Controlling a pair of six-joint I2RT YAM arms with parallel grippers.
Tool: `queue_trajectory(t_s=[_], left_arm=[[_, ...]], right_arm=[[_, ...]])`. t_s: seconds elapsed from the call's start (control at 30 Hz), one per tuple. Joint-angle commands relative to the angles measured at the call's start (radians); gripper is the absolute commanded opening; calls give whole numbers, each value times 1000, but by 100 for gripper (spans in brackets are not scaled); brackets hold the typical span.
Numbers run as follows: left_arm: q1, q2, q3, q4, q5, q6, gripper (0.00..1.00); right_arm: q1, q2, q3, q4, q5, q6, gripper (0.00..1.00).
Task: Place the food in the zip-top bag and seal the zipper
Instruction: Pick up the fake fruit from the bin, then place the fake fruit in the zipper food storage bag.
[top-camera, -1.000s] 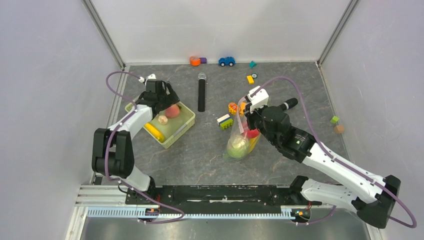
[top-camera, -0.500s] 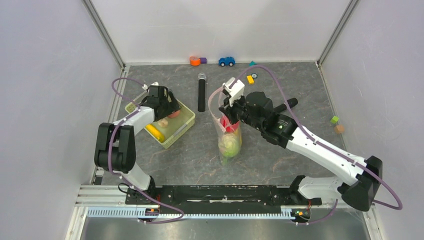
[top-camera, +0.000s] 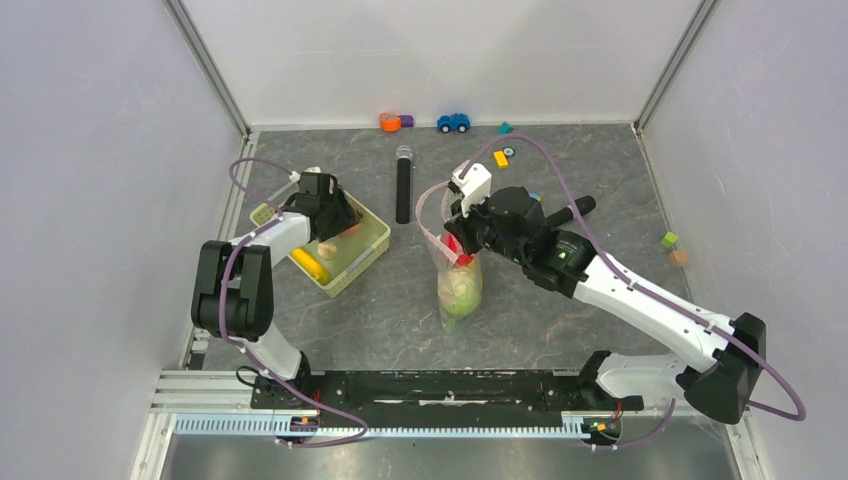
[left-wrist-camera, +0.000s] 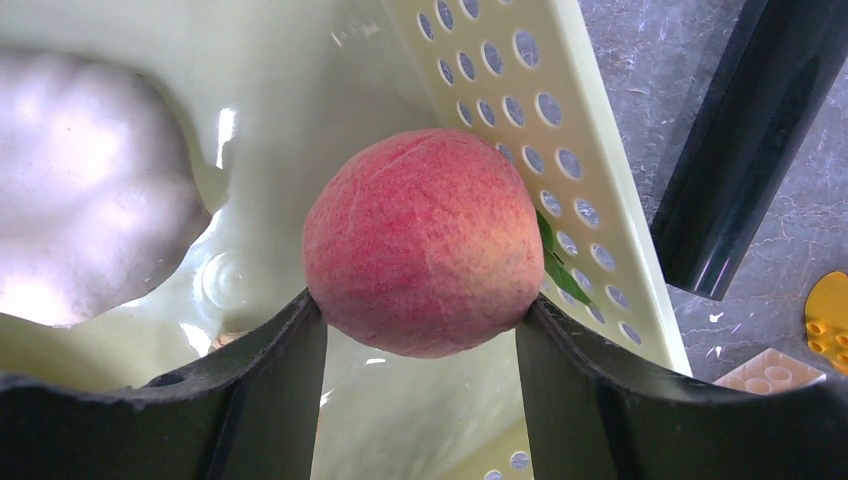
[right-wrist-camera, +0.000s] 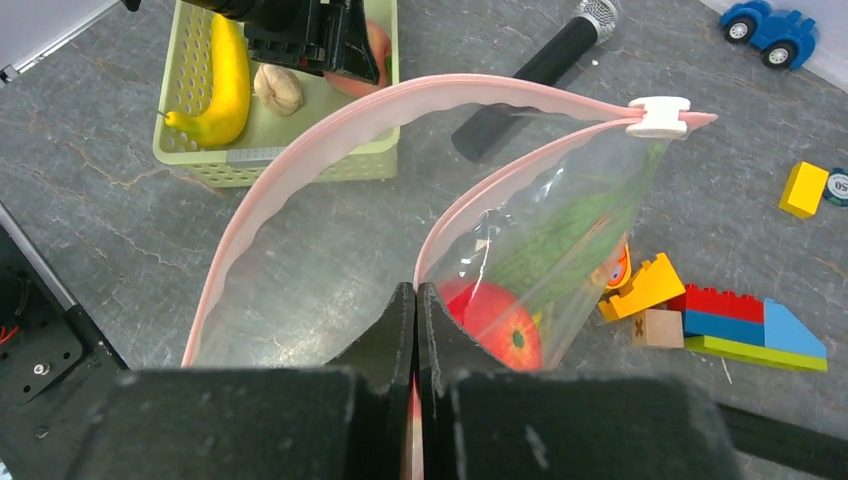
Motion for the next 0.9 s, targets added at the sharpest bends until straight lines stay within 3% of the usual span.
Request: queue_trajectory(t_s=[0.0,0.13,0.23,0.43,0.7,0.87], left_arm=[[5,-34,32,32,20,8,22],[6,-64,23,33,20,15,4],[6,-88,10,34,20,17,3],[6,-146,-32,64,63,10,2],[6,-282,-67,59,89,9,2],[2,-481,-121,106,292,-76,2]], right_arm=[[4,-41,61,-63,77,11,0],[3,-70,137,-173,289,-23,0],[3,-87,199,-304,441,-30,0],[3,-119,331,-489,600,-66,0],[3,-64,371,-448,487,-103,0],[4,-1,152,-263,261,-12,0]])
